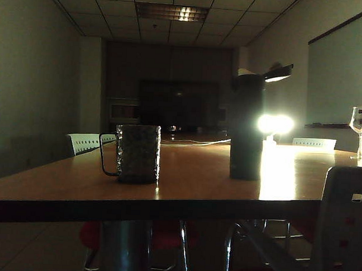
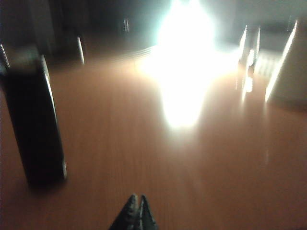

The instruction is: Pick up the black thermos cup, pour some water from it into the cup, and then put the thermos cup back on the table.

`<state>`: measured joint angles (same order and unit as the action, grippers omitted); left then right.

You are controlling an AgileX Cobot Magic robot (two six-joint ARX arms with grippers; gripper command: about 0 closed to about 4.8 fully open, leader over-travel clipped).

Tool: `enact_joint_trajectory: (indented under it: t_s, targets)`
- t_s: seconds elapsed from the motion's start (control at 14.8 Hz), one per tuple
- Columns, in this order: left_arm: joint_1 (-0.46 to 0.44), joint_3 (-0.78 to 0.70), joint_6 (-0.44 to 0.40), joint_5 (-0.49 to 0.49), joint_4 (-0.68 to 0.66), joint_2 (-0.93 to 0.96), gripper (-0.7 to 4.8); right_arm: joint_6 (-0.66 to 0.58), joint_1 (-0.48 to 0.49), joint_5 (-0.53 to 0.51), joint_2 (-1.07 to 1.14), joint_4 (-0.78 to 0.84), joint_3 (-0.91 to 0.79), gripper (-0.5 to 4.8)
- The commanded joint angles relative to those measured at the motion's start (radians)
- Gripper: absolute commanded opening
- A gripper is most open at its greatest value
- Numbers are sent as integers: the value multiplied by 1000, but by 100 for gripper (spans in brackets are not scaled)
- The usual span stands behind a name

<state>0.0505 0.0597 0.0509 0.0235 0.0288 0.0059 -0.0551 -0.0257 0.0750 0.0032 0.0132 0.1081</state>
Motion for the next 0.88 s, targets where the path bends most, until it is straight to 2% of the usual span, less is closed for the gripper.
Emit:
enact_joint_trajectory:
  t_s: [0.07, 0.2, 0.34, 0.54, 0.68, 0.75, 0.88]
  targets:
    - [1, 92, 18, 18, 5, 40, -6, -1, -1, -8, 59, -16, 99, -6]
    - [1, 190, 32, 18, 11, 132, -6, 0, -2, -29, 154, -5, 187, -6]
    - [1, 286, 33, -11, 13, 249, -6, 0, -2, -114, 285, 23, 278, -6]
    - [2, 415, 33, -181, 19, 448, -6, -1, -3, -299, 482, 124, 380, -6]
    - [2, 488, 35, -301, 26, 587, -6, -5, -8, -379, 620, 208, 441, -6]
    - [5, 519, 36, -354, 26, 644, -6, -12, -24, -393, 674, 230, 462, -6]
    - [63, 580, 35, -380, 35, 753, -6, -24, -103, -390, 817, 305, 496, -6]
